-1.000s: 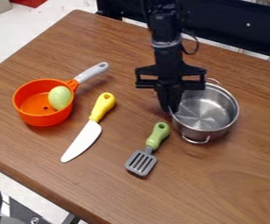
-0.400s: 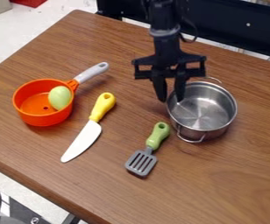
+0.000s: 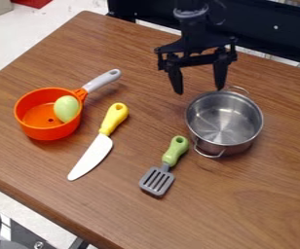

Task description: Move the silver pot from the upper middle of the table to the middle of it

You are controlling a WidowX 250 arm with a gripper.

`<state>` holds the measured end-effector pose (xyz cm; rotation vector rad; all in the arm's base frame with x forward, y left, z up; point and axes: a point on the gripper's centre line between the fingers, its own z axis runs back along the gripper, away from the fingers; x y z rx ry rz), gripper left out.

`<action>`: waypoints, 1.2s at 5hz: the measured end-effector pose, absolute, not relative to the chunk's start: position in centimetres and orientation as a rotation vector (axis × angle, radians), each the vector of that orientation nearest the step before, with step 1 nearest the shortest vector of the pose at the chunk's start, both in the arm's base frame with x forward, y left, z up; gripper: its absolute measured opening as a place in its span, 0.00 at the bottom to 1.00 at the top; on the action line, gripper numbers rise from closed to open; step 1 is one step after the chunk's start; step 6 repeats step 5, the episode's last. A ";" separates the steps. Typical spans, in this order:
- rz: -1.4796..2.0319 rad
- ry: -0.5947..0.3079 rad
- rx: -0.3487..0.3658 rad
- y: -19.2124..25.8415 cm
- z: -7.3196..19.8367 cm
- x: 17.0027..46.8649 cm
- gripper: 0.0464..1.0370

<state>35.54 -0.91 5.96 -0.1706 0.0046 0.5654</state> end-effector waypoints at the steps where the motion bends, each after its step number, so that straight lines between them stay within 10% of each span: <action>1: 0.710 -0.015 -0.151 1.5 5.8 38.4 0.96; 6: 0.843 -0.185 -0.104 8.2 5.2 42.8 0.96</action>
